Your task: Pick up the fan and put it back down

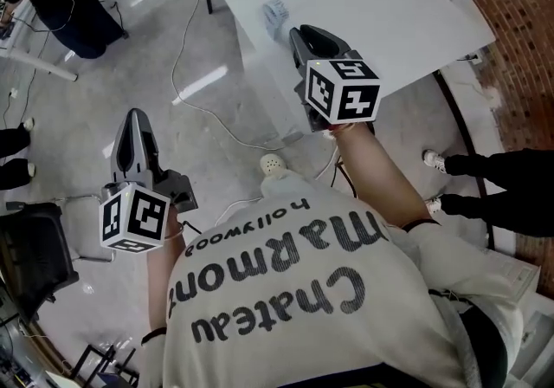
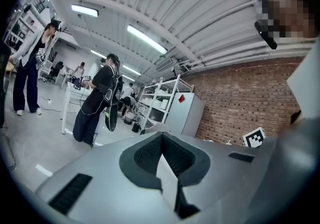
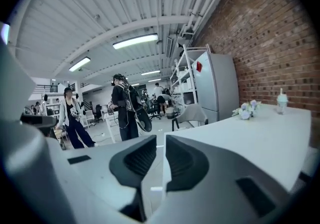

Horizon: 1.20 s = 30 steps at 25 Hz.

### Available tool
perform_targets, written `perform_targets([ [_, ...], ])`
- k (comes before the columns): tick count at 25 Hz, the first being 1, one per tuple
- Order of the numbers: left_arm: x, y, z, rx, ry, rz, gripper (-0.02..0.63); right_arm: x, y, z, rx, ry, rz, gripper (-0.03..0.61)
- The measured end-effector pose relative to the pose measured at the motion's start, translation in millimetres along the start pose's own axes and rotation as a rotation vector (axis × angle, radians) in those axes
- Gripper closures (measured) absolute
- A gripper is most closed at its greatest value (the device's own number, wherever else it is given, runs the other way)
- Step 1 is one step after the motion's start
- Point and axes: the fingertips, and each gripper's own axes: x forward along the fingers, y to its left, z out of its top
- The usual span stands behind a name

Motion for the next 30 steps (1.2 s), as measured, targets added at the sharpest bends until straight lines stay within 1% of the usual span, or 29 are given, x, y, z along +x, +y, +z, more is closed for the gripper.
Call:
perform_targets([
  [4, -23.9, -15.5, -2.8, -0.008, 0.009, -0.044, 0.612, -38.2, 13.3, -7.0, 0.064, -0.022, -0.003, 0.588],
  [11, -57.9, -40.3, -11.6, -0.006, 0.024, -0.08, 0.612, -90.1, 33.8, -12.0, 0.109, -0.063, 0.015, 0.584],
  [13, -67.8, -43.6, -13.9, -0.001, 0.032, -0.09, 0.612, -103.3, 46.8, -10.6, 0.083, -0.083, 0.026, 0.586],
  [16, -77.3, -48.4, -14.0, -0.001, 0.03, -0.112, 0.612, -119.4, 64.7, -4.2, -0.008, -0.114, 0.031, 0.586],
  [19, -82.7, -58.5, -13.2, 0.007, 0.022, -0.128, 0.612, -132.0, 69.9, 1.9, -0.055, -0.132, 0.036, 0.584],
  [24, -86.6, -68.8, -6.9, 0.033, 0.001, -0.131, 0.612, -140.7, 72.6, 9.9, -0.066, -0.136, 0.051, 0.583],
  [30, -85.7, -88.1, -11.5, 0.053, -0.002, -0.13, 0.612, -147.2, 58.7, 8.1, -0.052, -0.133, 0.068, 0.577],
])
